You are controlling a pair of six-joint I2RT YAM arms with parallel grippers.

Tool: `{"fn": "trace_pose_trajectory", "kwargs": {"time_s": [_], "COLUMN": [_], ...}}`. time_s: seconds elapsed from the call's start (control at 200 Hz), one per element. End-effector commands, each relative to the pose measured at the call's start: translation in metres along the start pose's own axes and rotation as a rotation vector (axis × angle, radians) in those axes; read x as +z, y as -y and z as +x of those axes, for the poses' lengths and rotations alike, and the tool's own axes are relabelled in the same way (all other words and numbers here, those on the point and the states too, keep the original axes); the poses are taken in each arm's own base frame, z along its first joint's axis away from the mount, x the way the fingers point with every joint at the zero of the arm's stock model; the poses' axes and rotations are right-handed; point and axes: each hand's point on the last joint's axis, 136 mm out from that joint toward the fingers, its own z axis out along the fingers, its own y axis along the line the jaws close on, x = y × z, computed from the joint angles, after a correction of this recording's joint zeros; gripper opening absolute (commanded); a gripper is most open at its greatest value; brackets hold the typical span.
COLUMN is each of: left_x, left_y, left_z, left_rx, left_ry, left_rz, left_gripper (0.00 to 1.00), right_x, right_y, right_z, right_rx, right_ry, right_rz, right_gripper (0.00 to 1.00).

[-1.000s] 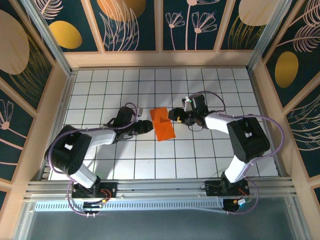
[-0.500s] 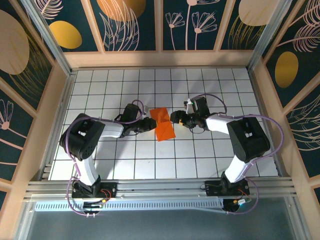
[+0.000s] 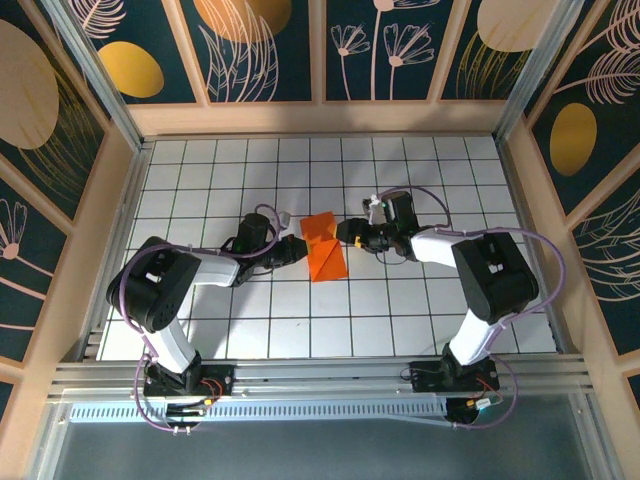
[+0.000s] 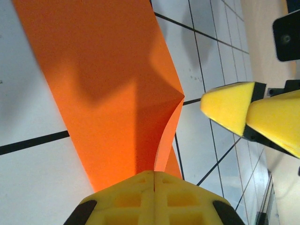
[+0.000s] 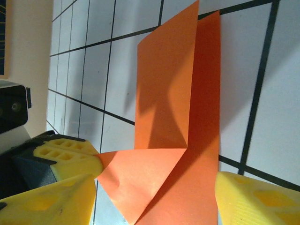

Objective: Fold a paper plane with a square sheet of paper (fold left side to right side)
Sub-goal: Turn over the paper at the center of the table.

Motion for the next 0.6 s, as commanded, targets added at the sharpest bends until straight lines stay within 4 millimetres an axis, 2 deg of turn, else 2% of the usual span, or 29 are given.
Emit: {"fn": "trace_pose_trajectory", "kwargs": {"time_s": [0.0, 0.26, 0.42, 0.596], "left_x": [-0.005, -0.005, -0.001, 0.004], "left_y": [0.012, 0.008, 0.000, -0.010], "left_z": [-0.012, -0.010, -0.006, -0.003], "left_rx": [0.003, -0.001, -0.012, -0.030], "left_ry": [0.056, 0.057, 0.045, 0.033], "left_rz": [0.054, 0.040, 0.021, -0.005], "left_gripper": [0.01, 0.01, 0.01, 0.02], "right_x": [0.011, 0.031, 0.041, 0.047], "right_y": [-0.011, -0.019, -0.028, -0.026], "right_z": [-0.002, -0.008, -0.006, -0.001], "right_rx": [-0.015, -0.010, -0.019, -0.011], "right_ry": [-0.010, -0.021, -0.041, -0.057], "right_rz": [-0.053, -0.092, -0.117, -0.113], "right_gripper": [0.69, 0.68, 0.64, 0.59]}}
